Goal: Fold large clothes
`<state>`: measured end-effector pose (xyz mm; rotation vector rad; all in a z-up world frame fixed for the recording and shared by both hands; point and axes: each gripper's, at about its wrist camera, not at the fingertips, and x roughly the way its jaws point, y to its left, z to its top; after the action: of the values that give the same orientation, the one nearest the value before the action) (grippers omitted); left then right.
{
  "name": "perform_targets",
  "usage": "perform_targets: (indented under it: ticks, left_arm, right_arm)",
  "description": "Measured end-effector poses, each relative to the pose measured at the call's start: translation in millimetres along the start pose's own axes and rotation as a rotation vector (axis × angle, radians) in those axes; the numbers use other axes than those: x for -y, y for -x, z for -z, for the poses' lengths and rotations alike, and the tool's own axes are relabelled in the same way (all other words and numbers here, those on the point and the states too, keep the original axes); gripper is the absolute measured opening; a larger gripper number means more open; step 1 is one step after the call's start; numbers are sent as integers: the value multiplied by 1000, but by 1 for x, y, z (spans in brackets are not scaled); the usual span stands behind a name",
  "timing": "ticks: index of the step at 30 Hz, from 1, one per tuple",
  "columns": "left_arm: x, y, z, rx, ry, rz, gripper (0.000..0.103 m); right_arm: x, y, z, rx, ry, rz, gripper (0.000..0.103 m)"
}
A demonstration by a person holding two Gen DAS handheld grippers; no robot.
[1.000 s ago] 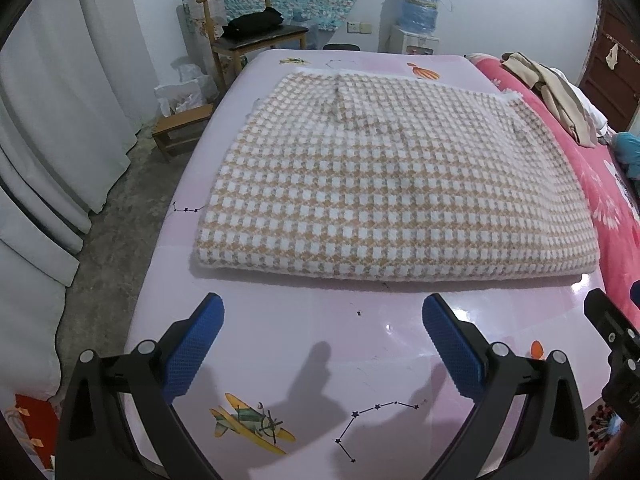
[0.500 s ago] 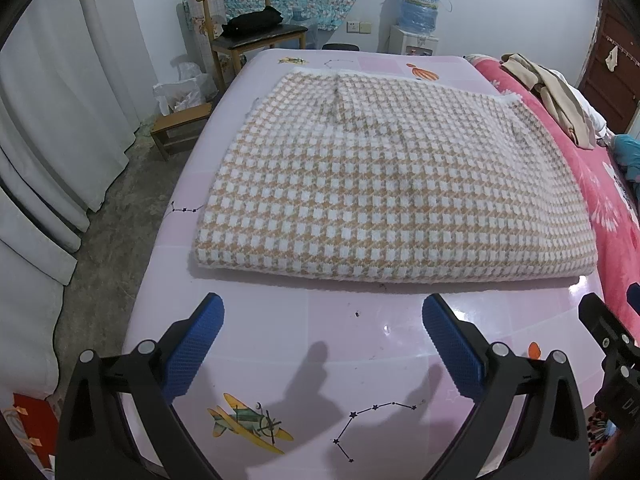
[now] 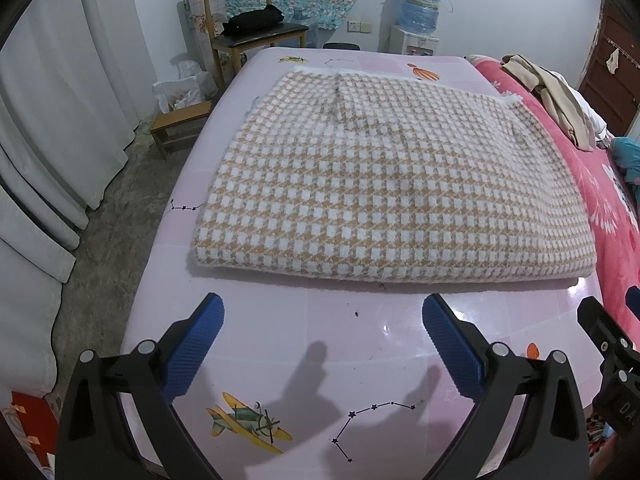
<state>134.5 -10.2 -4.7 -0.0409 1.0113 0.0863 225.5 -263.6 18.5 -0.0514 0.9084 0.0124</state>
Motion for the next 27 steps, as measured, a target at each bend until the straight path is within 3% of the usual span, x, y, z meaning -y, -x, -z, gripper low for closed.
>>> perform_targets:
  ticks: [27]
  left_arm:
    - [1,-4,0,-20,8,10,98]
  right_arm:
    - [-1,-2,3,-9,9,-13,95]
